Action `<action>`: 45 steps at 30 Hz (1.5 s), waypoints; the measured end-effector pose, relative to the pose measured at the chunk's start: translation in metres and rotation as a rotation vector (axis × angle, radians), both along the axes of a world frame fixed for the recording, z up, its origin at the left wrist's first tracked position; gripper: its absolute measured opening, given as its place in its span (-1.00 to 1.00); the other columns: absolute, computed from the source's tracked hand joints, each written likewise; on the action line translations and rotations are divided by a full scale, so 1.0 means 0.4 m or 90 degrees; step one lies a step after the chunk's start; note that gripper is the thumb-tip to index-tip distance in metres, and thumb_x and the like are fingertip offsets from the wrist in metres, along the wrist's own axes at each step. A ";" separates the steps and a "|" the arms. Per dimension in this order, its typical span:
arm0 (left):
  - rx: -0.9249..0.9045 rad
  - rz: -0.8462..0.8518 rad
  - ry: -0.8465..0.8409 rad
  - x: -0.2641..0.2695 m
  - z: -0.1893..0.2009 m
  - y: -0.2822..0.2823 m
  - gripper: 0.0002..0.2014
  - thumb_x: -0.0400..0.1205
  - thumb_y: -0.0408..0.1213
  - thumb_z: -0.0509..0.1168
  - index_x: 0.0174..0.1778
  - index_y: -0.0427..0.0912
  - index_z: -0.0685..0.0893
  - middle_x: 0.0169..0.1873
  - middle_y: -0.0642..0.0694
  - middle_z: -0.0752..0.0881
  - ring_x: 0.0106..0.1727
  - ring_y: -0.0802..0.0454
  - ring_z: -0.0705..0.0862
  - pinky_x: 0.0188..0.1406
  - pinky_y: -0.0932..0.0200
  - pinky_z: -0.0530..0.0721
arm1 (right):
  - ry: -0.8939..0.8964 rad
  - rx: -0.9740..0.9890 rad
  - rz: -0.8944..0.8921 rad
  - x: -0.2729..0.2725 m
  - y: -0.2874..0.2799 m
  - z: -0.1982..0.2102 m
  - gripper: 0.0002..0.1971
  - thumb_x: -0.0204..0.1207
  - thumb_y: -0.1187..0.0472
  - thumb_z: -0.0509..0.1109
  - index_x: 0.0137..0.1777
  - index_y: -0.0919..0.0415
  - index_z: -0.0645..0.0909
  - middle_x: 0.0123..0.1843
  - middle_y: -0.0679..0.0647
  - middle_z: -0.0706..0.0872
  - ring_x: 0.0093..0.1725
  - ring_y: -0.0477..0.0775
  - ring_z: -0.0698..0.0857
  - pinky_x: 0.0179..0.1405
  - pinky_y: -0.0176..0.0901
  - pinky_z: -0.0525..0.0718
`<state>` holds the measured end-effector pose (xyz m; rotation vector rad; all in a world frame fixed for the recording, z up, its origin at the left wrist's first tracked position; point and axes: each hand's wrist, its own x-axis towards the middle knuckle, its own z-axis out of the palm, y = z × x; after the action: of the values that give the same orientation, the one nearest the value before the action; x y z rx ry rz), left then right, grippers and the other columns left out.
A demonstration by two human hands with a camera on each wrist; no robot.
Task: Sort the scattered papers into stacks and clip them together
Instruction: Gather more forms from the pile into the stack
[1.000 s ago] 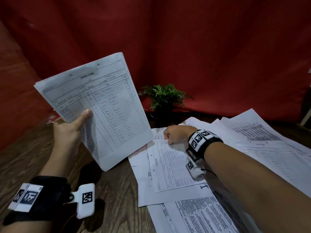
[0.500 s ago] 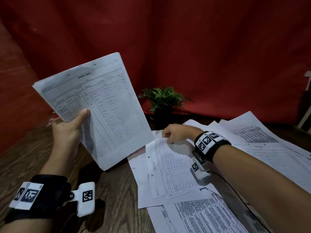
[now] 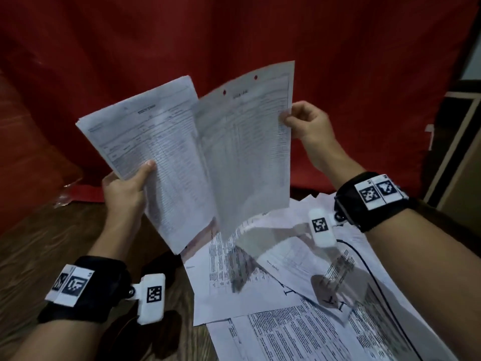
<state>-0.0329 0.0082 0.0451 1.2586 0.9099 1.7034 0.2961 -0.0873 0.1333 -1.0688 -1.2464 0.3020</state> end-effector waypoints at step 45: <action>0.052 -0.261 0.145 0.268 -0.106 -0.036 -0.81 0.70 -0.46 0.48 0.19 -0.16 0.80 -0.16 0.32 0.90 -0.09 0.33 0.89 -0.09 0.40 0.81 | 0.120 -0.242 0.044 -0.025 -0.085 -0.213 -0.67 0.60 0.48 0.27 0.18 0.07 0.64 0.14 -0.01 0.79 0.14 0.05 0.79 0.19 -0.04 0.74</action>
<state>0.0743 -0.0061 0.0027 1.5937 0.6559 1.3033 0.2862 -0.1213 0.0480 -1.2878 -1.0805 0.6986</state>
